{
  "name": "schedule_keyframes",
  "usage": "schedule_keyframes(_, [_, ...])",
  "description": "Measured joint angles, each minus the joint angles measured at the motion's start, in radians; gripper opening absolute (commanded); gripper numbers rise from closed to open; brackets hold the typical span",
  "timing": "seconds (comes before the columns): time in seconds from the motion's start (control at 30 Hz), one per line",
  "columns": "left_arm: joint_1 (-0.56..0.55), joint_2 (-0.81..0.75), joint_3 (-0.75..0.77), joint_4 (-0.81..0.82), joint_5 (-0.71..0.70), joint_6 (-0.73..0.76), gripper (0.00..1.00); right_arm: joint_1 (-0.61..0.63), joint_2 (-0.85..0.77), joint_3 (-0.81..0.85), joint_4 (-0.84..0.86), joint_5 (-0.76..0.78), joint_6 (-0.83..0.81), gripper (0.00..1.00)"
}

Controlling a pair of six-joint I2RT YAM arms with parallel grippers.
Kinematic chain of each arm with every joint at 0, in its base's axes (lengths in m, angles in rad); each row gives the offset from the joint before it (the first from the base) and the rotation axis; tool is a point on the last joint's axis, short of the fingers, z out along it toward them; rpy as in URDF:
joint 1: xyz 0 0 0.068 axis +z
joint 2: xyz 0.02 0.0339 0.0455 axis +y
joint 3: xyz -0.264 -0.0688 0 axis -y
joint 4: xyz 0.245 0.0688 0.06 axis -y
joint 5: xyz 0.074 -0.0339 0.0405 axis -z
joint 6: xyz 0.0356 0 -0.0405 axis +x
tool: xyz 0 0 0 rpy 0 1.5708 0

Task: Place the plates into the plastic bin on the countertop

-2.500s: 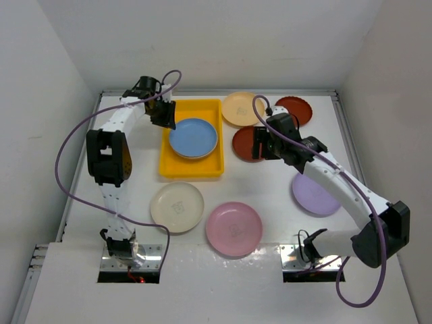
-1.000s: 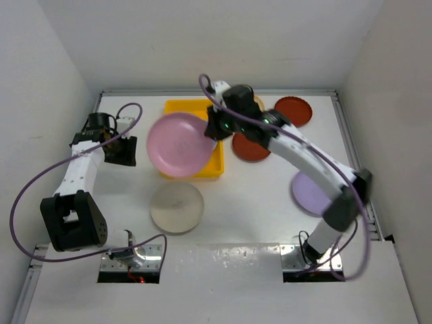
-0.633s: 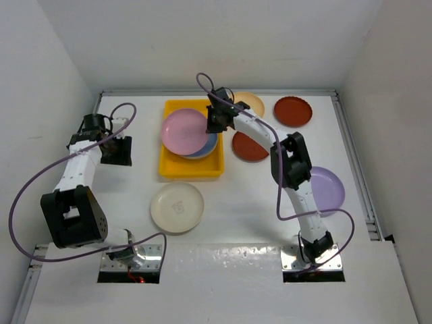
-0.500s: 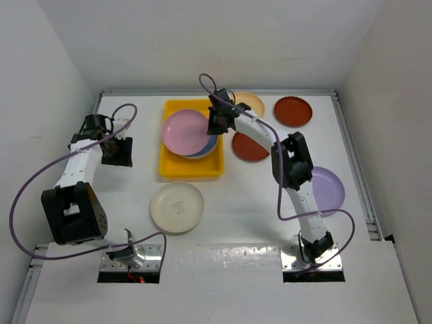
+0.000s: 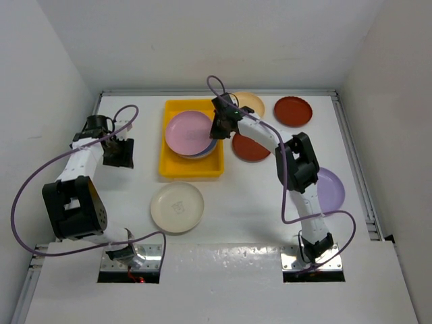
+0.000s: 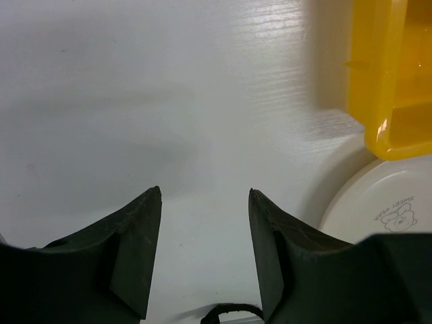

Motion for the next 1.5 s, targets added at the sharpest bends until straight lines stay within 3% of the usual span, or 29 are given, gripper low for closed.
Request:
schedule_keyframes(0.33, [0.000,0.021,0.000,0.005,0.014,0.003,0.57,-0.006,0.000,-0.010,-0.043,0.072,0.084,0.03])
schedule_keyframes(0.37, [0.000,0.025,0.000,0.005,0.014,0.004,0.57,-0.006,0.000,-0.010,-0.043,0.073,0.083,0.18])
schedule_keyframes(0.43, [0.000,0.030,0.000,0.005,0.017,0.004,0.57,-0.005,0.000,-0.010,-0.040,0.072,0.076,0.36])
schedule_keyframes(0.47, [0.000,0.030,0.000,0.005,0.020,0.006,0.57,-0.005,0.000,-0.007,-0.043,0.071,0.066,0.54])
schedule_keyframes(0.6, [-0.009,0.030,-0.007,0.008,0.043,0.035,0.58,0.001,-0.005,0.010,-0.043,0.063,0.033,0.73])
schedule_keyframes(0.8, [-0.068,0.026,-0.045,-0.023,0.124,0.124,0.69,0.023,-0.045,0.001,-0.084,0.111,-0.031,0.79])
schedule_keyframes(0.83, [-0.087,0.019,-0.054,-0.038,0.151,0.154,0.77,0.027,-0.062,-0.009,-0.094,0.126,-0.042,0.79])
schedule_keyframes(0.87, [-0.102,0.011,-0.061,-0.053,0.177,0.184,0.79,0.029,-0.082,-0.020,-0.097,0.135,-0.053,0.80])
schedule_keyframes(1.0, [-0.177,-0.040,-0.104,-0.101,0.245,0.294,0.79,0.035,-0.177,-0.075,-0.078,0.149,-0.103,0.80])
schedule_keyframes(1.2, [-0.320,-0.028,-0.239,-0.097,0.185,0.408,0.78,0.048,-0.346,-0.188,-0.005,0.150,-0.199,0.80])
schedule_keyframes(1.3, [-0.337,-0.027,-0.315,-0.050,0.127,0.432,0.70,0.063,-0.449,-0.293,0.059,0.150,-0.243,0.80])
schedule_keyframes(1.4, [-0.348,-0.018,-0.369,0.006,0.081,0.447,0.48,0.073,-0.550,-0.433,0.125,0.142,-0.269,0.81])
schedule_keyframes(1.43, [-0.358,-0.018,-0.369,0.017,0.077,0.452,0.33,0.074,-0.579,-0.480,0.147,0.139,-0.273,0.81])
schedule_keyframes(1.5, [-0.376,-0.011,-0.367,0.044,0.087,0.452,0.17,0.070,-0.612,-0.542,0.159,0.137,-0.277,0.81])
